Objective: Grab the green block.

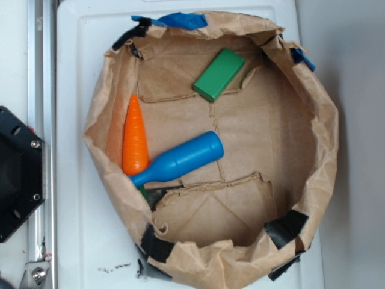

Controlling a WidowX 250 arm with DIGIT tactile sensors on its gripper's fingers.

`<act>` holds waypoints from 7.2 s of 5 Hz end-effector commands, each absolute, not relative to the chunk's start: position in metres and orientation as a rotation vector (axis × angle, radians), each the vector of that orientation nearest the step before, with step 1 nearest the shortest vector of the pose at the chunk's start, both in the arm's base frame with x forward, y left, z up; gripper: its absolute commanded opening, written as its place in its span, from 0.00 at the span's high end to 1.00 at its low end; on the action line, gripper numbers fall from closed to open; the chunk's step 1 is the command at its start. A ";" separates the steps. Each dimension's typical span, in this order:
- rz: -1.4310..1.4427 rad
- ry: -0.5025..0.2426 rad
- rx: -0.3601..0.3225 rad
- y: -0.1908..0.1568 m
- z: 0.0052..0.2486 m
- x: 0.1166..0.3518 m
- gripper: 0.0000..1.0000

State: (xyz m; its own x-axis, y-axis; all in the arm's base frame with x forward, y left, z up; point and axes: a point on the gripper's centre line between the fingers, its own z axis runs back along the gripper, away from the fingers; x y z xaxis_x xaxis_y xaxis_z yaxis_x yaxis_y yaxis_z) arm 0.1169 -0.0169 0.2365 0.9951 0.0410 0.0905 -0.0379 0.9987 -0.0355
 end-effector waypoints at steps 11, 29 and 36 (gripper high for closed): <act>0.522 -0.194 -0.030 0.056 0.124 0.267 0.00; 0.730 -0.249 0.099 0.105 0.061 0.288 1.00; 0.130 -0.190 0.005 0.024 0.161 0.252 1.00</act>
